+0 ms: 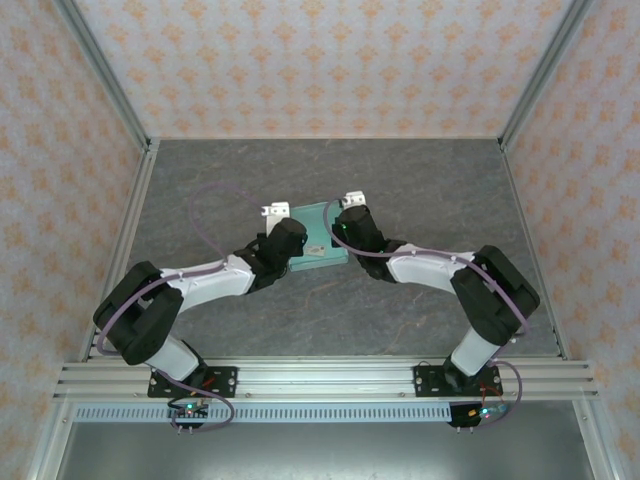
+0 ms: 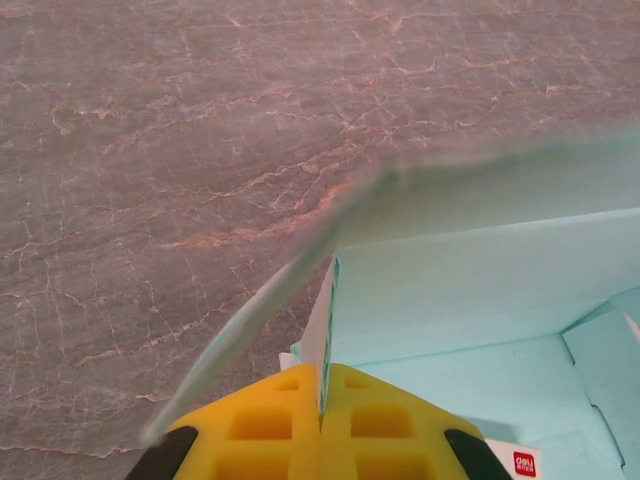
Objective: Fold the paper box
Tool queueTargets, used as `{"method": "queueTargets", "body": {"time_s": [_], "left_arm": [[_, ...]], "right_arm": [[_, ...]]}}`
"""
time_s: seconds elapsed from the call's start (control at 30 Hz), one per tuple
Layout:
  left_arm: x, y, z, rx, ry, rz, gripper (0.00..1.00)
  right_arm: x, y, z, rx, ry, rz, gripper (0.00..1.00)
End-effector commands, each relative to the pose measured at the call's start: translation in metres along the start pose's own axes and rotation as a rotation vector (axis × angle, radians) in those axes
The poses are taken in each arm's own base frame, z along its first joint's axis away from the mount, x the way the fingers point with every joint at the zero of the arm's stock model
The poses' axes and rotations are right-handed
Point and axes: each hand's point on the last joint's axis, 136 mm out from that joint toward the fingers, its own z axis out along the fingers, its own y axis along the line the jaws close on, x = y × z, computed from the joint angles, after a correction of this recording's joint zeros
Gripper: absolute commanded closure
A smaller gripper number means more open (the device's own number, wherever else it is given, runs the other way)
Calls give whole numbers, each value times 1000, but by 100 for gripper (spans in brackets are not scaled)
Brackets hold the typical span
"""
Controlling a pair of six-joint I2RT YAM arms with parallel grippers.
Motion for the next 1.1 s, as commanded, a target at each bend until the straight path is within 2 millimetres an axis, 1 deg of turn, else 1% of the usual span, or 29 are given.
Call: {"method": "queueTargets", "body": {"time_s": [0.0, 0.2, 0.4, 0.73, 0.9, 1.07], "left_arm": [[-7, 4, -5, -21, -74, -65, 100], [3, 4, -7, -30, -93, -53, 100], [14, 0, -8, -25, -102, -38, 100], [25, 7, -10, -59, -122, -1, 100], [26, 12, -7, -94, -144, 27, 100], [13, 10, -6, -120, -193, 50, 100]], "right_arm": [[-5, 3, -4, -19, -54, 42, 100], [3, 0, -5, -16, -68, 45, 100], [11, 2, -8, -2, -84, 31, 100], [22, -4, -8, 13, -112, 3, 100], [16, -6, -9, 24, -151, -22, 100], [4, -5, -7, 43, -190, -54, 100]]}}
